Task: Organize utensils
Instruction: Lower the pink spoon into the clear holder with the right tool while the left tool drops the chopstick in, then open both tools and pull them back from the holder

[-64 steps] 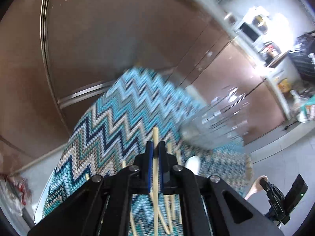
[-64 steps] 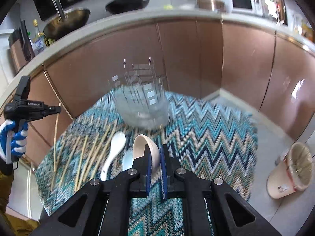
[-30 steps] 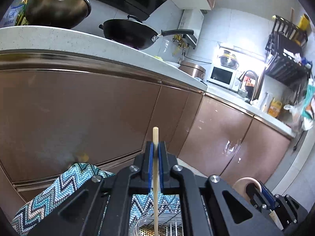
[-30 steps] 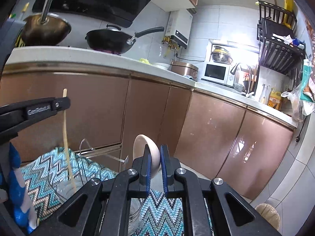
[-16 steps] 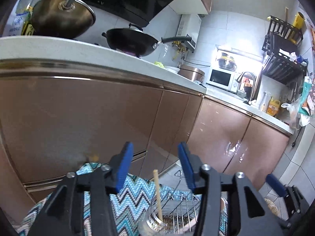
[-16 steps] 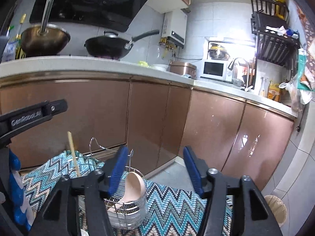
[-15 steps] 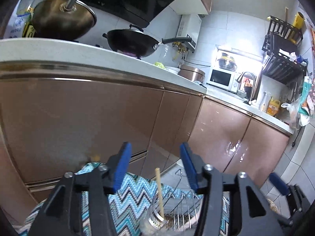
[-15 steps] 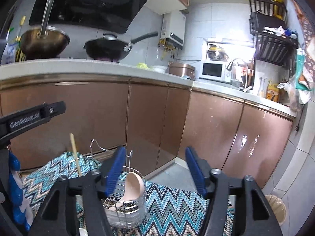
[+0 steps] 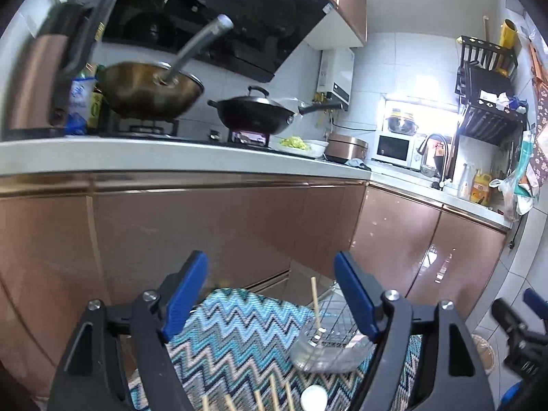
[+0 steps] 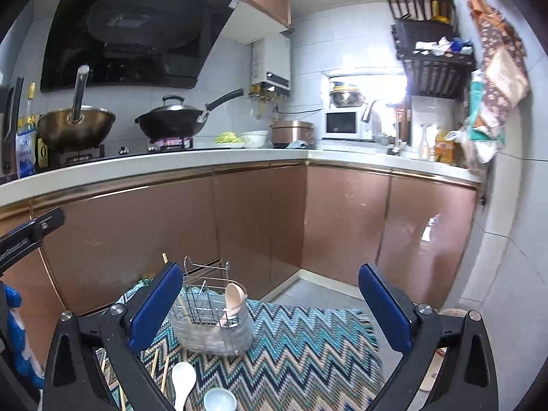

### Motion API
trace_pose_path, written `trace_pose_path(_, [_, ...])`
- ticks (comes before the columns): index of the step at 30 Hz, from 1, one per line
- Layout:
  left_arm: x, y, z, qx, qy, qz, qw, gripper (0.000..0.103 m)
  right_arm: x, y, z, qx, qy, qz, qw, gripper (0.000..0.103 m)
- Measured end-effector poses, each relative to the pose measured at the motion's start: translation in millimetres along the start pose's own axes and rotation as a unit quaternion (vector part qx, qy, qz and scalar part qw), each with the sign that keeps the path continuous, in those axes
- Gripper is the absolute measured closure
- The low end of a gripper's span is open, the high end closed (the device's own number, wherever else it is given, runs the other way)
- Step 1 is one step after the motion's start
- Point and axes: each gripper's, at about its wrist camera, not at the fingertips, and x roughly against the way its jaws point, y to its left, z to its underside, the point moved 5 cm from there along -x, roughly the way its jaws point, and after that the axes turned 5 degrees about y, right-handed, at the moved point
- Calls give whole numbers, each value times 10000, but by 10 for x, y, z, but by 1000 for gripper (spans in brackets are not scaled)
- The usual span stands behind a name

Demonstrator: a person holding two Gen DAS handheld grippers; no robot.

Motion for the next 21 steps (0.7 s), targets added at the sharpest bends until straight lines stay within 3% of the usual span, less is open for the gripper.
trace_pose_path(8, [739,359,-103,73,-184,-248,9995,25,781,-165,-68,-185,-384,182,9989,0])
trace_pose_path(21, [1768,797,-257,206,-749,-454,9959,20,1666,-265,-129,-715,-962,49,9928,0])
